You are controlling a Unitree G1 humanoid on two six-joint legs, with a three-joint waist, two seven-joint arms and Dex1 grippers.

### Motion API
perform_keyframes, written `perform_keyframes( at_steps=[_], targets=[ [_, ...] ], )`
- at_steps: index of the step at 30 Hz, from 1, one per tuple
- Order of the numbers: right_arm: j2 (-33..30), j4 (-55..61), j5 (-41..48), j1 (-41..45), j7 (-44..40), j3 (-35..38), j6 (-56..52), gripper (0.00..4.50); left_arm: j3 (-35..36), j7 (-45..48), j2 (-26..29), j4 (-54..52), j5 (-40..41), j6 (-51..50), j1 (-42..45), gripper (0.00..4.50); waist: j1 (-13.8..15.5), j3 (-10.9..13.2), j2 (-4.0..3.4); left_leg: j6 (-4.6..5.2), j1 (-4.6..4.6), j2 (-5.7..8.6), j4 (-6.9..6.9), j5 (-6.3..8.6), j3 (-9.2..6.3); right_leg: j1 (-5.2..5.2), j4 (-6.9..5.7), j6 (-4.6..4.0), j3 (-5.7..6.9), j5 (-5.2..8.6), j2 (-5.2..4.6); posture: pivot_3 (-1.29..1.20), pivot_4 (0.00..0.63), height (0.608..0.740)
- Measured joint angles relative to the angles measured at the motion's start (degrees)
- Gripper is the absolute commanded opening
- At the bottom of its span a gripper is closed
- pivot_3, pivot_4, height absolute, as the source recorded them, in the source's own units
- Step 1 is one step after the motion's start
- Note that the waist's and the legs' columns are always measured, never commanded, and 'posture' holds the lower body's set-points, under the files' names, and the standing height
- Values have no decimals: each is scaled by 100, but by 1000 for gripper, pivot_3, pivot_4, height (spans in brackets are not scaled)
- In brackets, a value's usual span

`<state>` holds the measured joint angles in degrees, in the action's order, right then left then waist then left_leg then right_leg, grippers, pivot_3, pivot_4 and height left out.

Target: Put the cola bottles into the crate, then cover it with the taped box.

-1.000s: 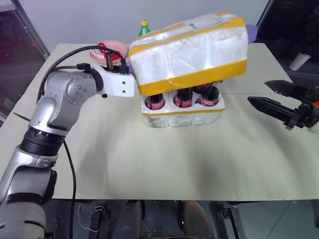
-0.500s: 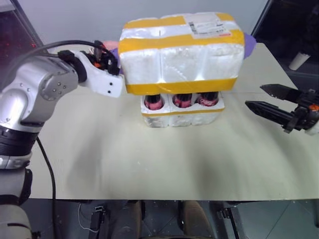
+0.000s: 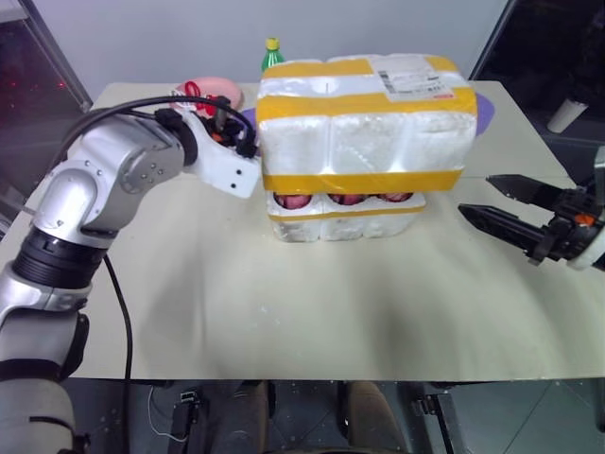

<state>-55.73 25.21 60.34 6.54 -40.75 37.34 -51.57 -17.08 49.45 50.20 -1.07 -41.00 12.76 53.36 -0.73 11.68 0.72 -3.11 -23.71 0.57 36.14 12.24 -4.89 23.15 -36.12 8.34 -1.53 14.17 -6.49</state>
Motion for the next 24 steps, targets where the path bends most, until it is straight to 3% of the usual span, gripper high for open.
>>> perform_keyframes(
  at_steps=[4, 9, 12, 16, 18, 21, 24],
  targets=[
    [0, 42, 2, -11, 31, 1, 11, 4500, 15, 52, 106, -42, 31, 40, -184, 3067, -4, 0, 0, 0, 1, 0, 0, 0, 0, 0, -1, 0, 0, 0, 0, 0, 150, 739],
    [-149, 1, 0, 104, -6, -7, 9, 4500, 246, 171, 121, -395, 371, -144, -656, 3067, -9, 0, 0, 0, 1, -1, 0, 0, 0, 0, -1, 0, 0, 0, 0, 0, 150, 739],
    [-236, -97, -12, 192, -38, -8, 8, 4500, 687, 305, 25, -600, 978, -637, -902, 3067, -8, 0, 0, 0, 1, -2, 0, 0, -1, 0, -2, 0, 0, 0, 0, 0, 150, 739],
    [-379, -136, -16, 223, -102, -6, -42, 4500, 1744, 777, -484, -901, 2819, -1967, -1569, 3067, -20, -2, -3, 0, 4, -3, -1, 0, 0, 0, -3, -1, 0, 0, 0, 0, 150, 739],
    [-416, -139, -28, 193, -189, 10, -54, 4500, 2394, 1093, -779, -903, 4102, -3290, -1710, 3067, -23, 1, 2, 0, 5, -6, 2, 0, -4, 0, -7, -1, 1, 0, 4, 0, 150, 739],
    [-518, -180, -104, 54, -442, 12, -54, 4500, 3111, 1701, -462, -620, 5577, -4973, -1614, 3067, -35, 1, 2, 0, 6, -6, 2, 0, -3, -1, -6, -1, 1, 0, 5, 0, 150, 739],
    [-668, -261, -189, 48, -738, 11, -33, 4500, 3313, 2347, -49, -247, 6441, -5654, -1470, 3067, -39, 1, 1, 0, 9, -6, -1, 0, -1, -3, -3, -2, 1, 1, 5, 0, 150, 739]
  ],
)
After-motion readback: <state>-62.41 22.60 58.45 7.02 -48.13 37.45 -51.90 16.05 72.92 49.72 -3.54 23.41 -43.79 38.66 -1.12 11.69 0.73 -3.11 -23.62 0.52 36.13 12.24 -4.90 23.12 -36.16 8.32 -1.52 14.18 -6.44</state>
